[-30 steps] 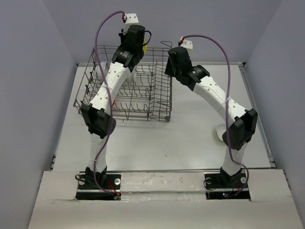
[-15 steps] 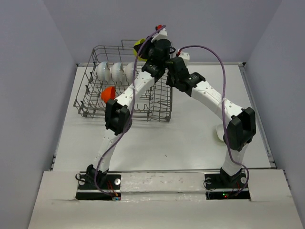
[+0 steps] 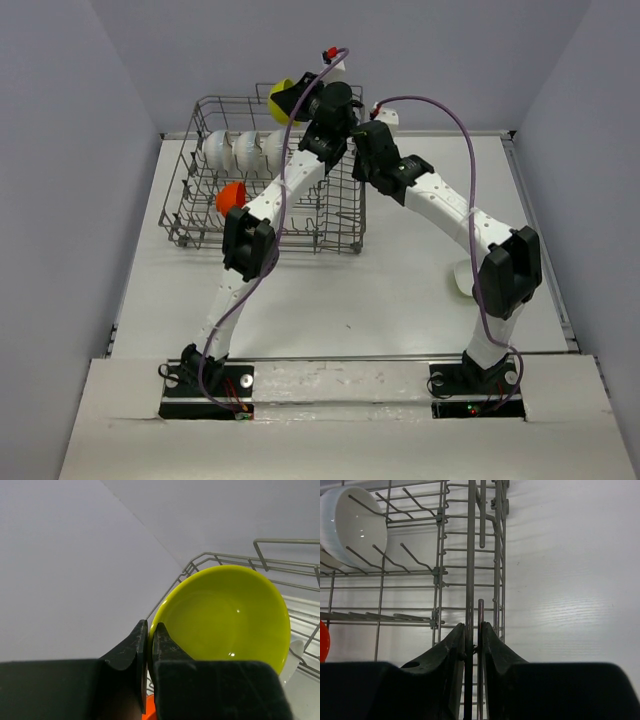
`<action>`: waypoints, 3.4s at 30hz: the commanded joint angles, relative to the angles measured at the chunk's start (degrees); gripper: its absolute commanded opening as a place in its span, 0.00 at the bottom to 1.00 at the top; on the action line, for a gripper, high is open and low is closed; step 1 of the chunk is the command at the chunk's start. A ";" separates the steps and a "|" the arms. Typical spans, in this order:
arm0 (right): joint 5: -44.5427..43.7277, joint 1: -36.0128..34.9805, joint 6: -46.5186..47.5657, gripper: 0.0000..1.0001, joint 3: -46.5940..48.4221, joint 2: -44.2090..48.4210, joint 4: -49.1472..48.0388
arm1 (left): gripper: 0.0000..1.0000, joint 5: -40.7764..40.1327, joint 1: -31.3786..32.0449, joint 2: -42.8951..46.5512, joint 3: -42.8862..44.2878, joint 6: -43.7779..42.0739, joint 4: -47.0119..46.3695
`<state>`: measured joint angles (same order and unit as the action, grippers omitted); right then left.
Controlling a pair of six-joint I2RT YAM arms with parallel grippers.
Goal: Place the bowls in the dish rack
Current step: Insert the bowl into the dish rack.
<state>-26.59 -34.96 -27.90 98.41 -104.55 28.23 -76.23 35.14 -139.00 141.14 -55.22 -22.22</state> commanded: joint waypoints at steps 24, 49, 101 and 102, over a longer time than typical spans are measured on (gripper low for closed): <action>-1.01 -0.28 -2.51 0.43 2.67 13.49 0.51 | 0.00 14.09 -3.14 7.96 -0.87 35.62 31.53; 10.85 -0.28 -6.73 0.39 -15.52 22.81 -2.92 | 0.00 12.42 -1.91 3.91 -2.36 34.13 30.48; 12.00 -3.80 -9.19 0.05 -21.33 25.45 -2.48 | 0.00 -0.85 1.78 -3.21 -8.60 -0.23 1.66; 11.91 -3.80 -9.10 0.05 -21.33 25.45 -2.30 | 0.00 -0.94 1.78 -3.56 -8.60 -0.67 1.13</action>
<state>-13.78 -38.35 -39.27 76.90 -81.03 27.83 -73.91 36.47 -142.74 132.73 -48.75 -12.03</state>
